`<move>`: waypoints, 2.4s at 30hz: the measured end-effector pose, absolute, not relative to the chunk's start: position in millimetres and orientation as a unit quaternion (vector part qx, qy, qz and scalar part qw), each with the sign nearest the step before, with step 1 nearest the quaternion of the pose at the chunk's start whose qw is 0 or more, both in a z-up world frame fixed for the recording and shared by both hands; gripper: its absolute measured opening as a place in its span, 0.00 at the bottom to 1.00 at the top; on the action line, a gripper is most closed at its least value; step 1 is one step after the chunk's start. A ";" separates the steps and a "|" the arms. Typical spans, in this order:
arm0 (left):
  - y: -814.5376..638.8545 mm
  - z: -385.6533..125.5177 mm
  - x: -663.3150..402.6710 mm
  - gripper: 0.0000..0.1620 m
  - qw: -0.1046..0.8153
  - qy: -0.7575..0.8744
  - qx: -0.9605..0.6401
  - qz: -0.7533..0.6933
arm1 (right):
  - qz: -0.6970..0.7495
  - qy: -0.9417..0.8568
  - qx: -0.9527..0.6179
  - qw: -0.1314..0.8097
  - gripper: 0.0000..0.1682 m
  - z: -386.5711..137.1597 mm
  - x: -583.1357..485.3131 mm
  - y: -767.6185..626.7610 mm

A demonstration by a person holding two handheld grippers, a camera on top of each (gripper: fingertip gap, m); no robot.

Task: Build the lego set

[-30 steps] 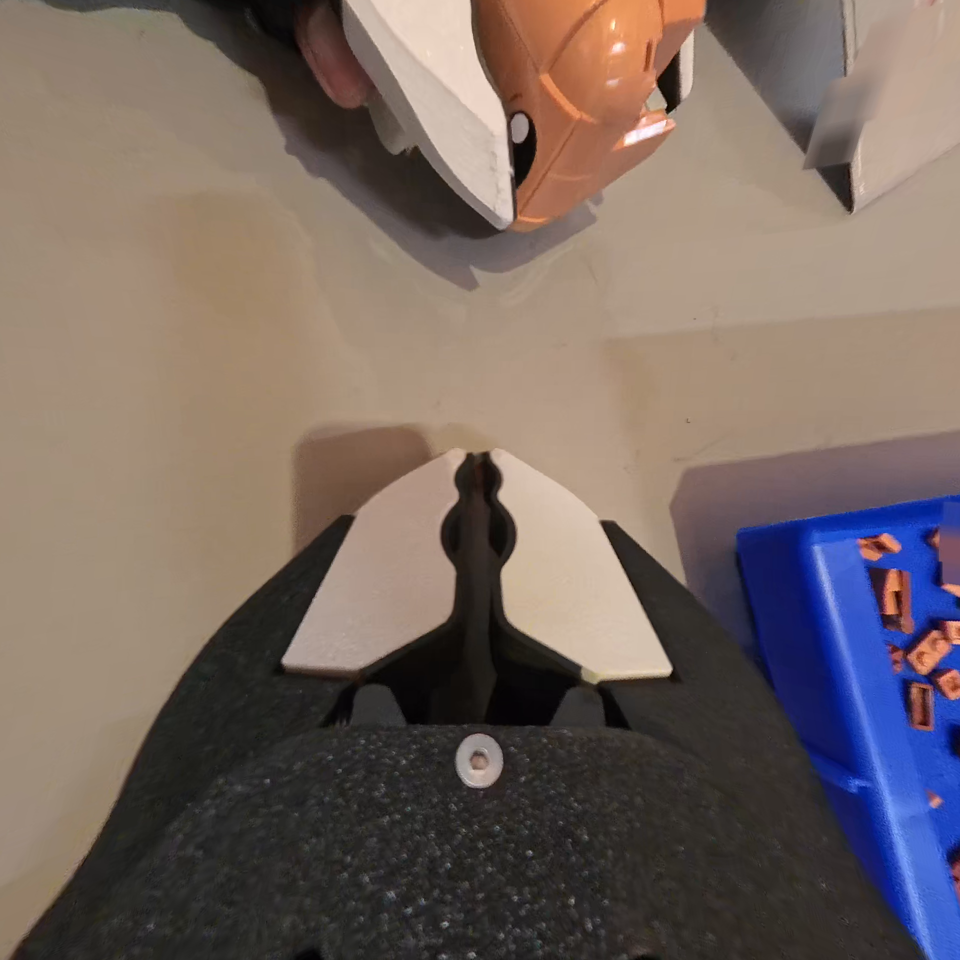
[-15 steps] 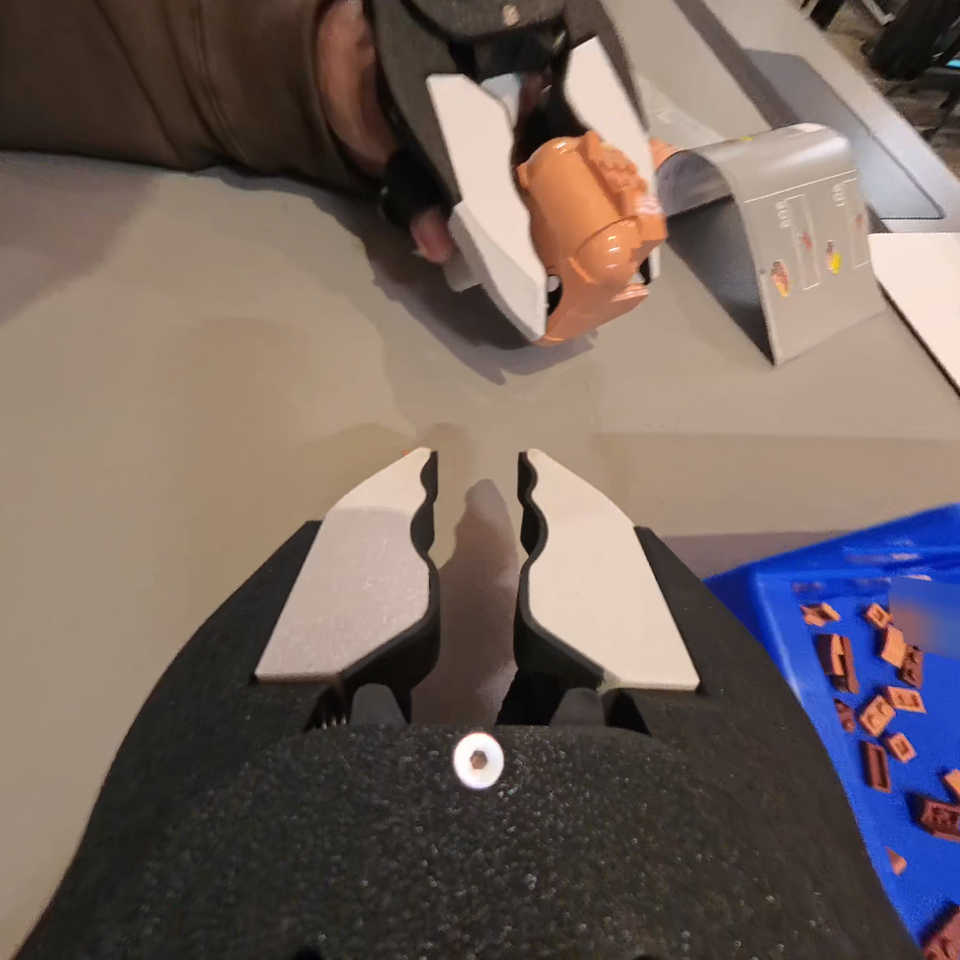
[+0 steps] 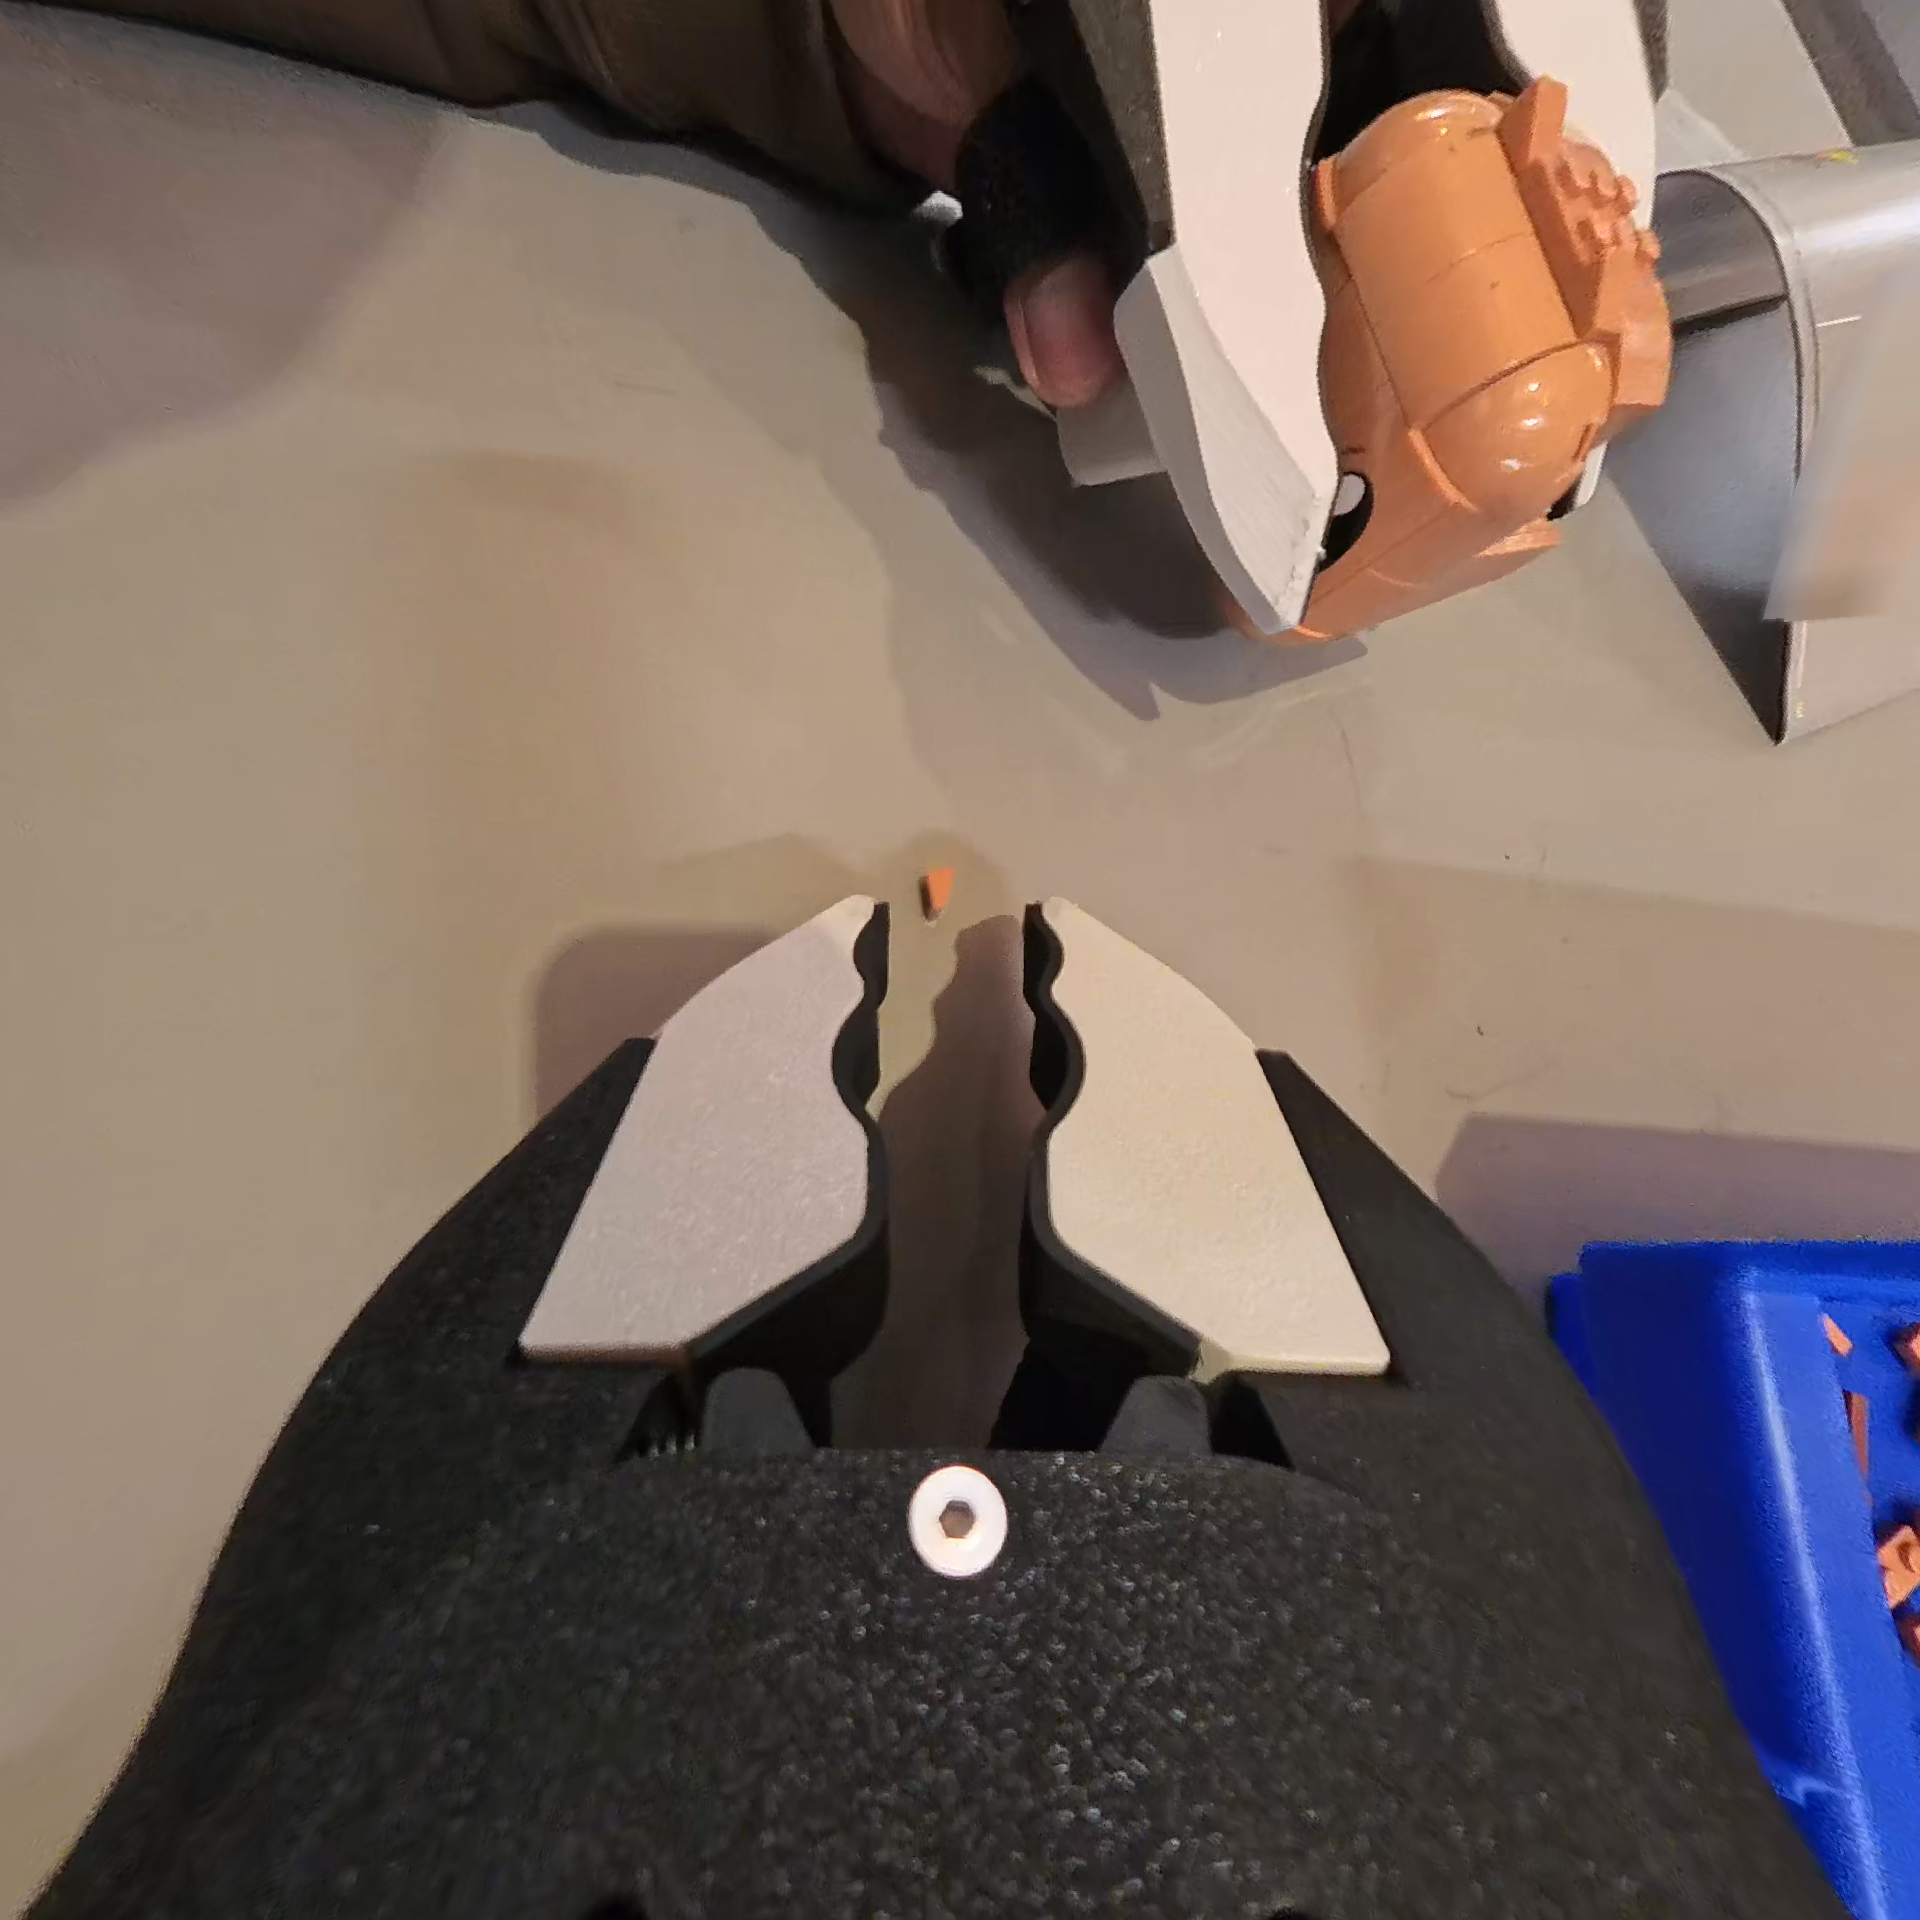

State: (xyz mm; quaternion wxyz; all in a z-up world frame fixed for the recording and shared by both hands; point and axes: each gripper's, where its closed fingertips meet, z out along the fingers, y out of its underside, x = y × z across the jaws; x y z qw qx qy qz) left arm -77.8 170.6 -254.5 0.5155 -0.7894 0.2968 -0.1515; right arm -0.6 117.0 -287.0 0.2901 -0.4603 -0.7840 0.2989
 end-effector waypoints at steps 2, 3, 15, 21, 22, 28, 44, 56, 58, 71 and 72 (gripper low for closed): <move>170.5 -254.4 -77.9 0.39 0.516 0.296 -0.790 -0.151 | 0.292 -0.786 -0.460 0.293 0.15 -290.0 -2.7 117.5; 170.5 -254.2 -78.0 0.39 0.516 0.294 -0.790 -0.152 | 0.291 -0.785 -0.461 0.294 0.14 -291.0 -3.7 118.2; 176.2 -246.1 -80.9 0.39 0.537 0.255 -0.787 -0.165 | 0.356 -0.720 -0.494 0.333 0.14 -267.7 -11.6 136.1; 178.4 -244.8 -82.6 0.39 0.542 0.246 -0.787 -0.162 | 0.372 -0.696 -0.513 0.338 0.13 -262.8 -12.2 144.2; 178.2 -245.3 -82.0 0.39 0.541 0.248 -0.787 -0.159 | 0.374 -0.696 -0.513 0.335 0.13 -263.1 -11.5 143.9; 179.4 -245.5 -82.0 0.39 0.540 0.242 -0.790 -0.160 | 0.399 -0.691 -0.536 0.275 0.13 -268.5 -4.4 140.7; 179.5 -244.9 -83.1 0.39 0.540 0.234 -0.791 -0.167 | 0.365 -0.749 -0.493 0.251 0.09 -280.4 -0.5 109.4; 179.6 -244.1 -83.6 0.39 0.541 0.232 -0.790 -0.170 | 0.321 -0.769 -0.506 0.224 0.11 -286.3 -3.5 97.1; 179.6 -244.1 -84.1 0.39 0.541 0.231 -0.791 -0.170 | 0.316 -0.780 -0.498 0.210 0.11 -286.7 3.2 90.9; 179.5 -244.8 -85.1 0.39 0.539 0.228 -0.793 -0.168 | 0.249 -0.788 -0.501 0.258 0.10 -295.9 -1.4 104.8; 179.5 -245.0 -85.2 0.39 0.538 0.228 -0.794 -0.168 | 0.249 -0.790 -0.498 0.256 0.09 -296.3 1.2 103.0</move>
